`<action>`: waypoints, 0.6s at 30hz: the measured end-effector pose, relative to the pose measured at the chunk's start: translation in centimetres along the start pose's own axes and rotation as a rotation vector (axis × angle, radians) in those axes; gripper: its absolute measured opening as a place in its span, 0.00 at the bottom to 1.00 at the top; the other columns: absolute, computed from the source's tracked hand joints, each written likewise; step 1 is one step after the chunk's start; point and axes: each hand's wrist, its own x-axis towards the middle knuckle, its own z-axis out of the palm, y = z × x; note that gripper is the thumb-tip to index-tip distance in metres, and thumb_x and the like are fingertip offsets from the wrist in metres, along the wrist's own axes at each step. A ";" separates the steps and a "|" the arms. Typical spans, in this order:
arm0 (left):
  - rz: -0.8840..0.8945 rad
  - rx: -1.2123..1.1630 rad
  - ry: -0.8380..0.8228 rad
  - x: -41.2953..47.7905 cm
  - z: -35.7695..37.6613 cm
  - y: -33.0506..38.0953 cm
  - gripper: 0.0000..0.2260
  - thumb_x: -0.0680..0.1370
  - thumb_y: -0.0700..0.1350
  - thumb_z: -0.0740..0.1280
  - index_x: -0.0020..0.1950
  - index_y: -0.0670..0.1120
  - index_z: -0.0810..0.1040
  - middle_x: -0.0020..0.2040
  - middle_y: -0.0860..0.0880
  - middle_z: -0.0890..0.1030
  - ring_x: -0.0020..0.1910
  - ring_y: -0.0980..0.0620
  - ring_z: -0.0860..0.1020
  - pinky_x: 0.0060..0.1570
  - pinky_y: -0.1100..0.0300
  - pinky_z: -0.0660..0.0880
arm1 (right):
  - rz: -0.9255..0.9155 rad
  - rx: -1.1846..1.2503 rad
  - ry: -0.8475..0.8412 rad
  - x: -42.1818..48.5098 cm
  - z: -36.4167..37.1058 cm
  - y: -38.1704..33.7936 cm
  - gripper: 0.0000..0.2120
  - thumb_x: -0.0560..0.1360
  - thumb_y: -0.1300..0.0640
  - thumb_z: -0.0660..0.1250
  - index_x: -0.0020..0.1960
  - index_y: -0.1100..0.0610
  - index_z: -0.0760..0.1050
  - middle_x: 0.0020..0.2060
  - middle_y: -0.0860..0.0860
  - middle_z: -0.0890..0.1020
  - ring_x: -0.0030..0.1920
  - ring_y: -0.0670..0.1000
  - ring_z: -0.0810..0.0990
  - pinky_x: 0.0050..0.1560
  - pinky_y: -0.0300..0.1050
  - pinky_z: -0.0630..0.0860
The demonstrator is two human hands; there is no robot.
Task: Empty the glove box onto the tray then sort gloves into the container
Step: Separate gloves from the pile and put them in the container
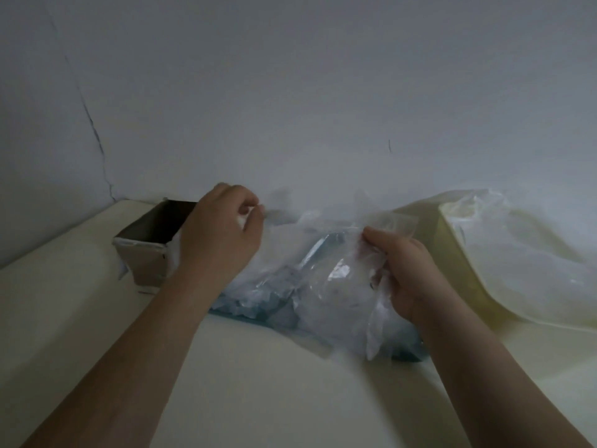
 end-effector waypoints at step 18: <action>-0.161 -0.869 -0.387 -1.2 -0.1 4.9 0.08 0.81 0.37 0.70 0.58 0.36 0.84 0.56 0.43 0.87 0.59 0.46 0.85 0.64 0.47 0.79 | 0.009 0.078 0.041 2.0 -1.1 1.1 0.18 0.82 0.50 0.67 0.37 0.57 0.82 0.30 0.53 0.80 0.25 0.49 0.71 0.31 0.44 0.65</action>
